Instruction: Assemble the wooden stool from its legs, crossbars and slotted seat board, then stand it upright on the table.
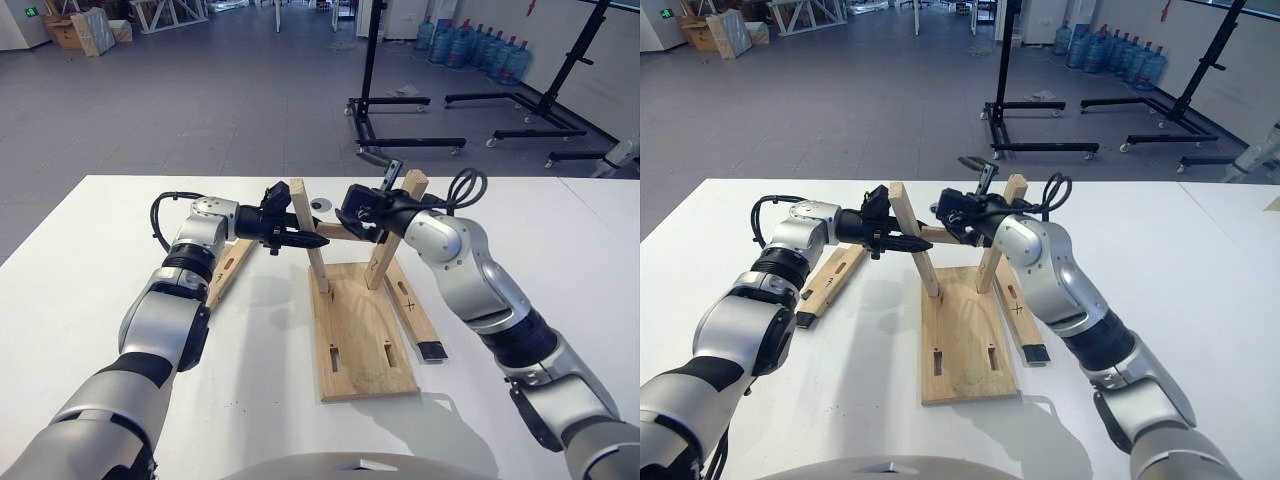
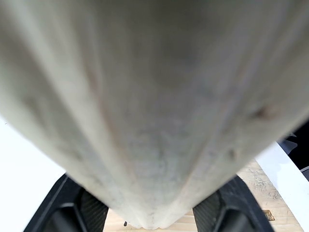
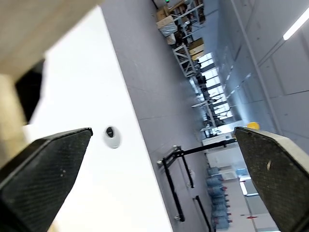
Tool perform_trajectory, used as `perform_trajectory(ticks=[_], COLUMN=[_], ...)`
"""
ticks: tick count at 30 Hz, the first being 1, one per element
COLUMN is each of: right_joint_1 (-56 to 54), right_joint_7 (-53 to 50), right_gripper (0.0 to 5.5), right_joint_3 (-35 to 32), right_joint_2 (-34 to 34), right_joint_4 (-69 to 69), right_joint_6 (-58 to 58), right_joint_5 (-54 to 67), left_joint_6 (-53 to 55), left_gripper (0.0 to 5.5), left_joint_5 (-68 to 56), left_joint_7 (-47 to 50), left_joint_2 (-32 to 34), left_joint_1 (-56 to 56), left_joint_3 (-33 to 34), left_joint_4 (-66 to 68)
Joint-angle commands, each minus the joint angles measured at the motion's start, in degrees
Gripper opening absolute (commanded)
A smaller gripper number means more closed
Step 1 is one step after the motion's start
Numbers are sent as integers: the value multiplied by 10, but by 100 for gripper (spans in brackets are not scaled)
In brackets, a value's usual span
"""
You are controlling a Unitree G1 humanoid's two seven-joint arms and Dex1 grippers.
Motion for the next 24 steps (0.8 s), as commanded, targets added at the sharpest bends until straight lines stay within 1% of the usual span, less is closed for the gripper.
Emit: perform_trajectory(ticks=[1, 4, 9, 15, 24], right_joint_1=[49, 73, 74, 107, 184], right_joint_7=[-2, -6, -1, -3, -17], right_gripper=[540, 540, 540, 540, 540], right_joint_3=[22, 26, 13, 38, 57], right_joint_2=[5, 8, 11, 12, 10], right_joint_4=[27, 45, 57, 69, 91], right_joint_6=[-20, -34, -45, -73, -102], right_joint_5=[-16, -23, -27, -52, -89], left_joint_6=[4, 4, 8, 5, -15], left_gripper=[202, 202, 202, 202, 202], left_joint_5=[25, 24, 19, 20, 20], left_joint_7=[3, 2, -2, 10, 33], left_joint_2=[3, 3, 10, 1, 1], left_joint_1=[9, 9, 13, 17, 30], left_joint_3=[-14, -14, -12, -14, -12], left_joint_4=[2, -2, -16, -24, -22])
